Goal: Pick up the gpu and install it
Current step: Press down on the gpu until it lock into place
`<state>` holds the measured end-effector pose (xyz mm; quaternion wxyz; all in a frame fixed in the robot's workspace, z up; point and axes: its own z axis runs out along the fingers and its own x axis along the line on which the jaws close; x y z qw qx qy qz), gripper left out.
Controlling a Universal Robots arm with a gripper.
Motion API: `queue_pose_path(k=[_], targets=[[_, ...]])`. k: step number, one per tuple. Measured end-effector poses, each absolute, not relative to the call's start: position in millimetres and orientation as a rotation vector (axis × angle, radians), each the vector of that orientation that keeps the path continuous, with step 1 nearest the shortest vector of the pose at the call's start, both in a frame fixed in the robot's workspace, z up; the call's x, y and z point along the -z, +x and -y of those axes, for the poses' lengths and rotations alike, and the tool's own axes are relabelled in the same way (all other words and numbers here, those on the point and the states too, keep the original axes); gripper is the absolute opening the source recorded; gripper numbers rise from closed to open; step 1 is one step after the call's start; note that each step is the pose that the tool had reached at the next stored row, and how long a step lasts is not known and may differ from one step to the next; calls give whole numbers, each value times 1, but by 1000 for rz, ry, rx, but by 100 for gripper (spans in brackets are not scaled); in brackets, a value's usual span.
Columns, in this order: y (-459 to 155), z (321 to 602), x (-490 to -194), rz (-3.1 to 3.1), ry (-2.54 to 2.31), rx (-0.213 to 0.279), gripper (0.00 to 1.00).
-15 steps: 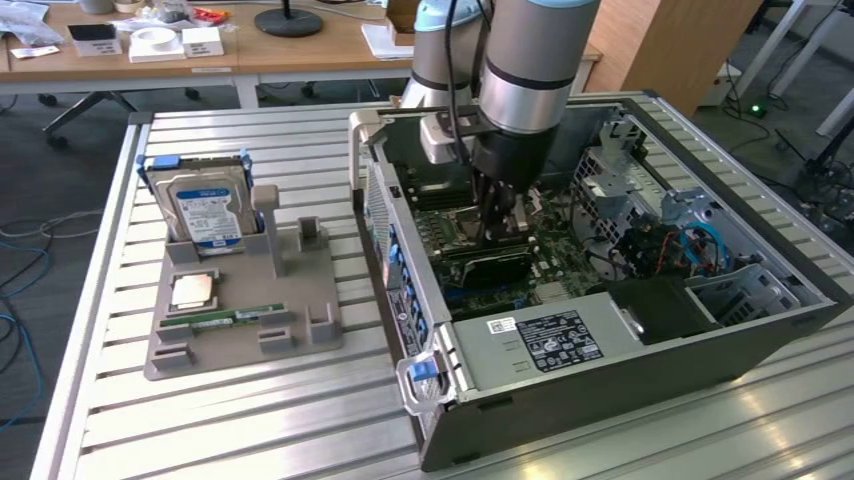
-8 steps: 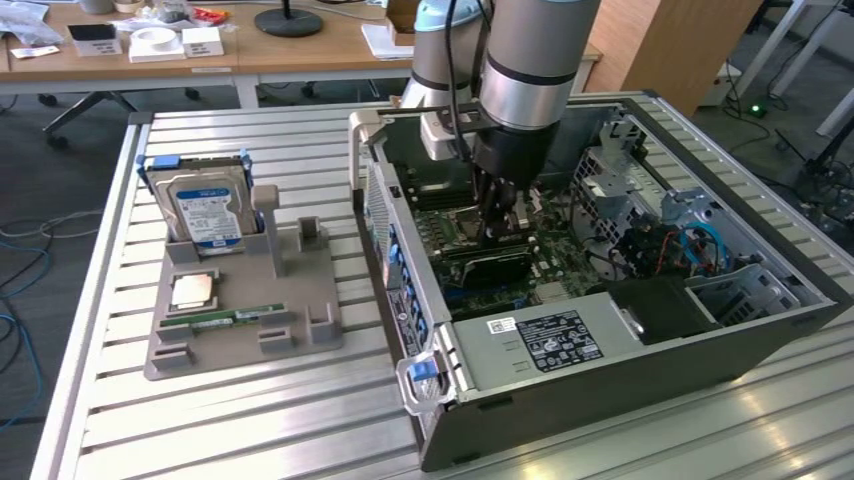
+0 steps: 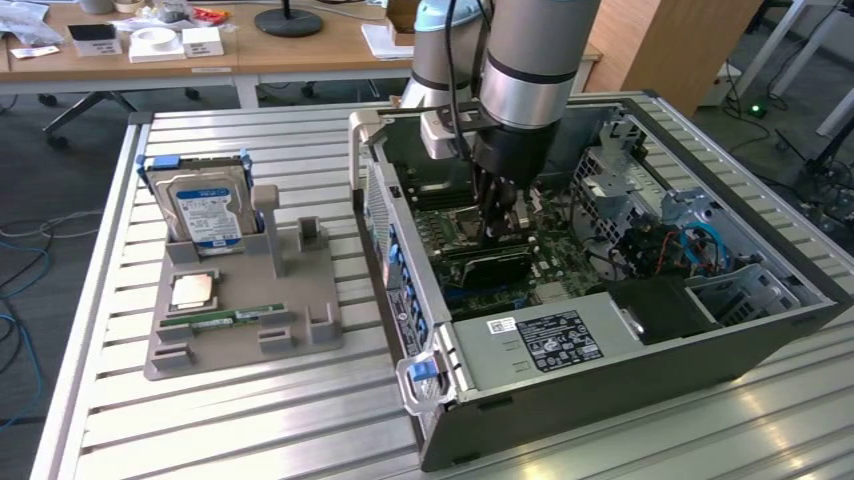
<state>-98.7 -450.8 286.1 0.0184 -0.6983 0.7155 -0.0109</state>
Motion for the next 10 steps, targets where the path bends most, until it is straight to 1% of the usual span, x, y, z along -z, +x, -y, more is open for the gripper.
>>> queue_pose_path(k=[10], targets=[[-99, 451, -289, -2222, -2169, 34, 11]])
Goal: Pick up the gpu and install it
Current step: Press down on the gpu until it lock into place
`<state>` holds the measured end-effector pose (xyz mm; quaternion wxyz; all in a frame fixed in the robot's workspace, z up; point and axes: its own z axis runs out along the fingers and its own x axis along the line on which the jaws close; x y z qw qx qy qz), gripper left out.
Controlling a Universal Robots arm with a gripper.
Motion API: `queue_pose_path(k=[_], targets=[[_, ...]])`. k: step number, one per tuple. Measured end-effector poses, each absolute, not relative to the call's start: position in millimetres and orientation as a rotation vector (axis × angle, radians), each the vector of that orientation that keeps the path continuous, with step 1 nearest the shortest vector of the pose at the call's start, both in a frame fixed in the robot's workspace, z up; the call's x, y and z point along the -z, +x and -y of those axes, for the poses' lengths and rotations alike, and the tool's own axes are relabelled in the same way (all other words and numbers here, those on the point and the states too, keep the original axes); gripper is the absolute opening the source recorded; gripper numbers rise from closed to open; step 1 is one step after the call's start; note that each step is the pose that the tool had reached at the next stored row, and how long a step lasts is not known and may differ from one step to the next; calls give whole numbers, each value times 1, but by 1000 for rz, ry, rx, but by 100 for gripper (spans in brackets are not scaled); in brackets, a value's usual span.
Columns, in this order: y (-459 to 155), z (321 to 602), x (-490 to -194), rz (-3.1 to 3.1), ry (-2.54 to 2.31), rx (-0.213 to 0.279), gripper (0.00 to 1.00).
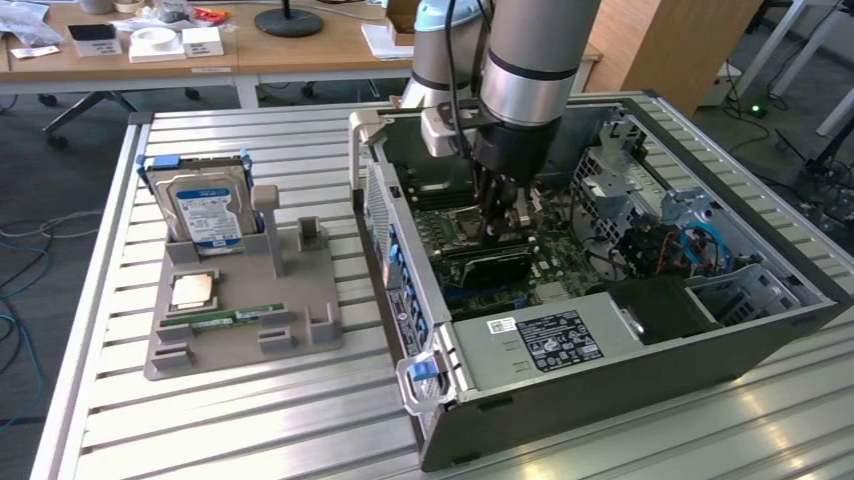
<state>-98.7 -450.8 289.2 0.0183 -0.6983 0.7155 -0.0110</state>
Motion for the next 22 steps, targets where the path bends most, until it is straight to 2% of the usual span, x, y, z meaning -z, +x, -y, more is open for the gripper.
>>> queue_pose_path(k=[22], targets=[[-98, 449, -316, -2227, -2163, 34, 11]])
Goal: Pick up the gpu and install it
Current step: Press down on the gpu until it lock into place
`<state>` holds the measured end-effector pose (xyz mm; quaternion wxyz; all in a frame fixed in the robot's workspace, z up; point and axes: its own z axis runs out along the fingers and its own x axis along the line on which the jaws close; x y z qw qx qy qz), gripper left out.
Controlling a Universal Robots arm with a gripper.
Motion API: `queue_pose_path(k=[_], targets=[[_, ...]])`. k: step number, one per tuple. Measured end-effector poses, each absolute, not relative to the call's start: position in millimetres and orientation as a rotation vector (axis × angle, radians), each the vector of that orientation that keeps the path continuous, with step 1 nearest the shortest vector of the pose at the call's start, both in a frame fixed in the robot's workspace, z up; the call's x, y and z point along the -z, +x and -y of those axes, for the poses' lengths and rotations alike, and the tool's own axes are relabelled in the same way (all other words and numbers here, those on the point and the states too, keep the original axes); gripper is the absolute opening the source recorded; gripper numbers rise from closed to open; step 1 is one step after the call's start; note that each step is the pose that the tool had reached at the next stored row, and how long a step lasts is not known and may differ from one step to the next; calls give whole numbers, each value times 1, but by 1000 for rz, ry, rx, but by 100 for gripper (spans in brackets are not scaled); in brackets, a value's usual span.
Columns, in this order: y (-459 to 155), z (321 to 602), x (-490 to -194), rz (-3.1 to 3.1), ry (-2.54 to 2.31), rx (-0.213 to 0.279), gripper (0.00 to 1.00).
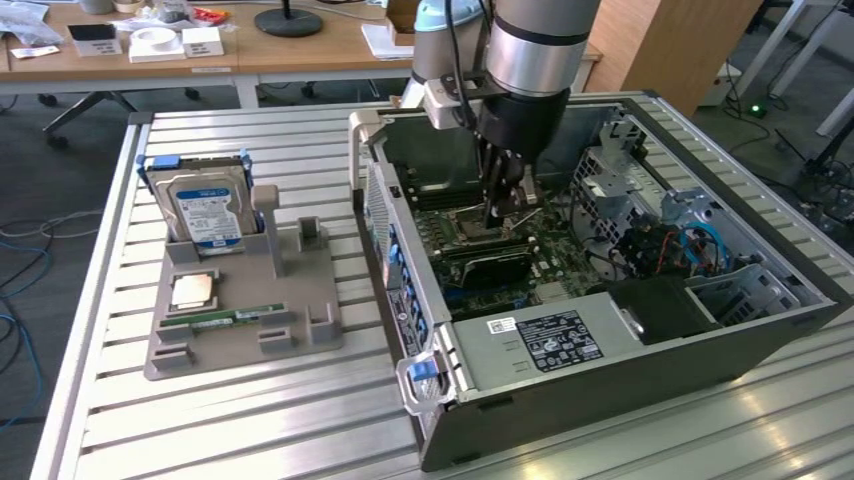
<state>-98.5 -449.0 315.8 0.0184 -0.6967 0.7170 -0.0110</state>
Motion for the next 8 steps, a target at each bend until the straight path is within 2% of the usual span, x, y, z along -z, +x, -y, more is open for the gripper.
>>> queue_pose_path(k=[8], targets=[[-98, 448, -323, -2233, -2157, 34, 11]])
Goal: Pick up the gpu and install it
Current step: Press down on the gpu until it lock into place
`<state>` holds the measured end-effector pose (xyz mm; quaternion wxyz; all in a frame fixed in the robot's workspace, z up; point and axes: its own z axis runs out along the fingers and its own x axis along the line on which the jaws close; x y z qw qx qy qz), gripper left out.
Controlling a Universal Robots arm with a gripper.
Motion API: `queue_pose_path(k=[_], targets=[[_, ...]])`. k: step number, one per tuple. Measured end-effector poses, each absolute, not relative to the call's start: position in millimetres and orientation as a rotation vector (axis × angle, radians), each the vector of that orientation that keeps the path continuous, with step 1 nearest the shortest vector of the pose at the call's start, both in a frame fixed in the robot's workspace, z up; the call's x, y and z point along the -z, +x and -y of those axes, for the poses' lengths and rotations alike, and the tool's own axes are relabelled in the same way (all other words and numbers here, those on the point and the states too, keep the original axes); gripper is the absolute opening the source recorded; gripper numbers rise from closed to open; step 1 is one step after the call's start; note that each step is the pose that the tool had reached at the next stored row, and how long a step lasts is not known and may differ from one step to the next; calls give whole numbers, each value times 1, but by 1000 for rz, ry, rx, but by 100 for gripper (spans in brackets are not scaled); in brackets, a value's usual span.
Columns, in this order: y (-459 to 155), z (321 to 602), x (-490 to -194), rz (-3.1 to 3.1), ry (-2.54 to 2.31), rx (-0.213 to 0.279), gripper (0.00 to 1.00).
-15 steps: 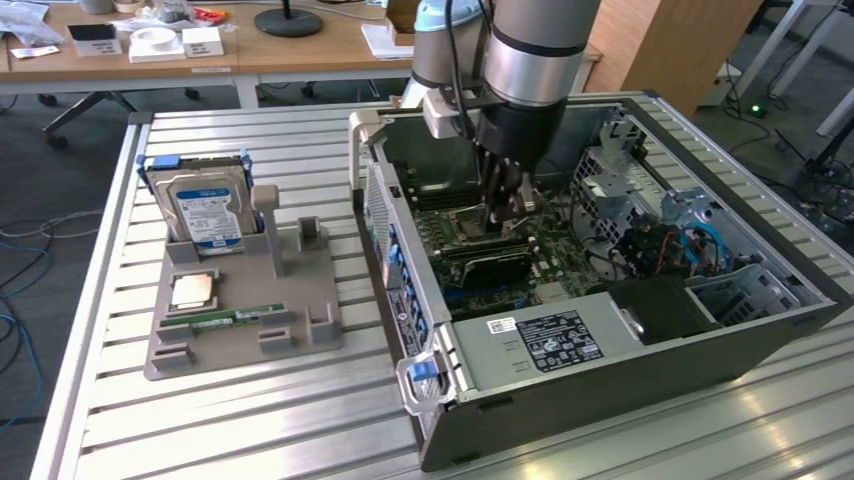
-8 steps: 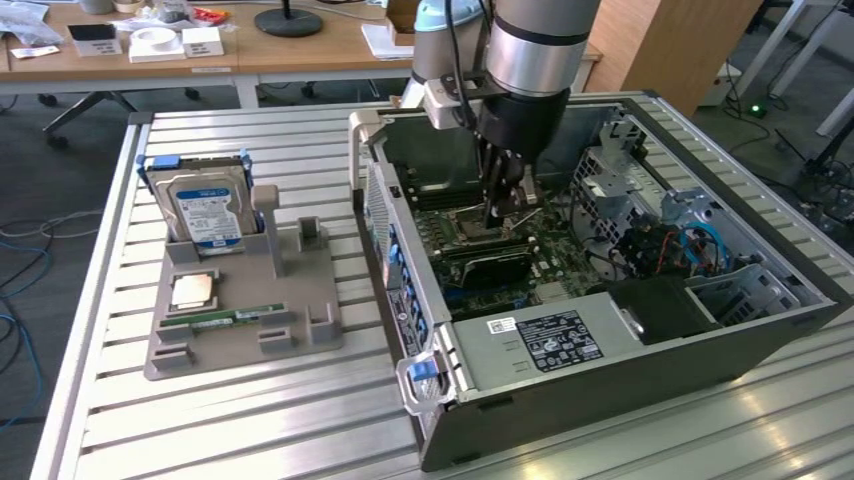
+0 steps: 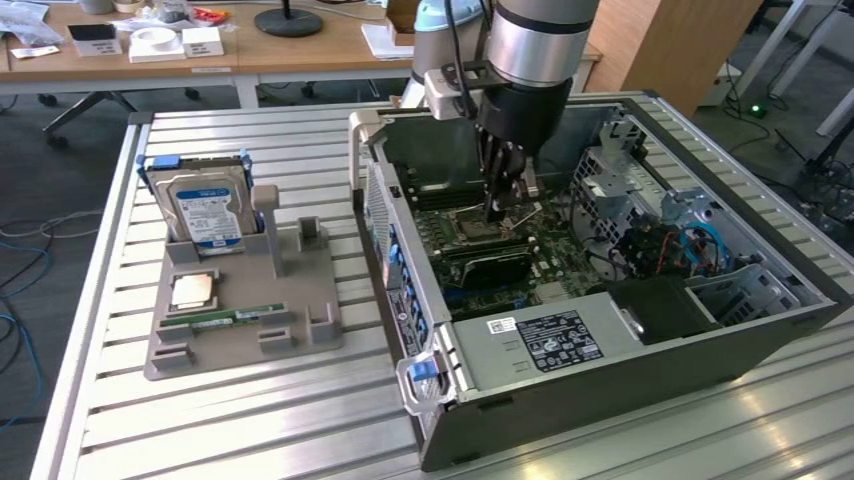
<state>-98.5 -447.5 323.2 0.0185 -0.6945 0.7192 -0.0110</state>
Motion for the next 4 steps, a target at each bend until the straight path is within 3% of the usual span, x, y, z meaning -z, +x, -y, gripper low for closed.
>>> queue_pose_path(k=[4], targets=[[-98, 448, -323, -2233, -2157, 34, 11]])
